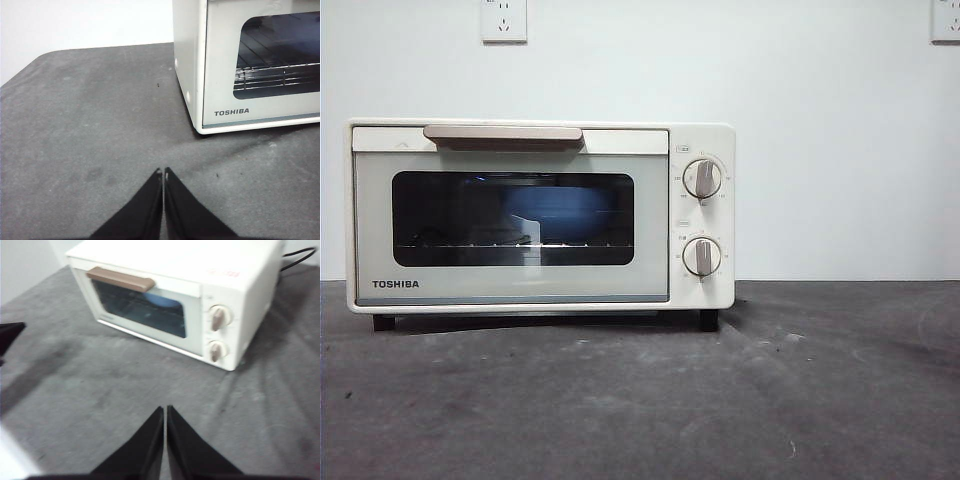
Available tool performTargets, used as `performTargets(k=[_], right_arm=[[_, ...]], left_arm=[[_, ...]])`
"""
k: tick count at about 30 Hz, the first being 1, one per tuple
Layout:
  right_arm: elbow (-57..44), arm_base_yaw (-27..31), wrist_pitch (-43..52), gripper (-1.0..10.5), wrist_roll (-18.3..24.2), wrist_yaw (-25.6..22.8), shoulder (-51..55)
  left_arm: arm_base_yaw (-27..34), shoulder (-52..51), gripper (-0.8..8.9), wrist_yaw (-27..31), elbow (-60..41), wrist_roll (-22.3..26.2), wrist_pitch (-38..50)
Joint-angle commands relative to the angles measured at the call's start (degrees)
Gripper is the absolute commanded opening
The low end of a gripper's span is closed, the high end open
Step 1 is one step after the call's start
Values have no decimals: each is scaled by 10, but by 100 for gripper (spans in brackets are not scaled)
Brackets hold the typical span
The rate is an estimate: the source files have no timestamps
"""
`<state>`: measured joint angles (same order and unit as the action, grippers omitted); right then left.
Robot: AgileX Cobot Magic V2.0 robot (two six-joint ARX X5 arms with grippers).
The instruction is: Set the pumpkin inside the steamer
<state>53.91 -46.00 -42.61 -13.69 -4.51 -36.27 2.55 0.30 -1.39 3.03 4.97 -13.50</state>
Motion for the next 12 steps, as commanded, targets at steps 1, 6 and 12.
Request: performTargets(k=[1,6,12], right_arm=[[4,-3,8,6,13,-32,2],[-6,33,63,6,36,-69,6],[-84,151,200,6,56,9,39]], left_arm=[[0,-1,19,1,-10,-1,-3],[0,-1,18,1,-10,-1,-3],[0,-1,19,1,-10,-1,-3]])
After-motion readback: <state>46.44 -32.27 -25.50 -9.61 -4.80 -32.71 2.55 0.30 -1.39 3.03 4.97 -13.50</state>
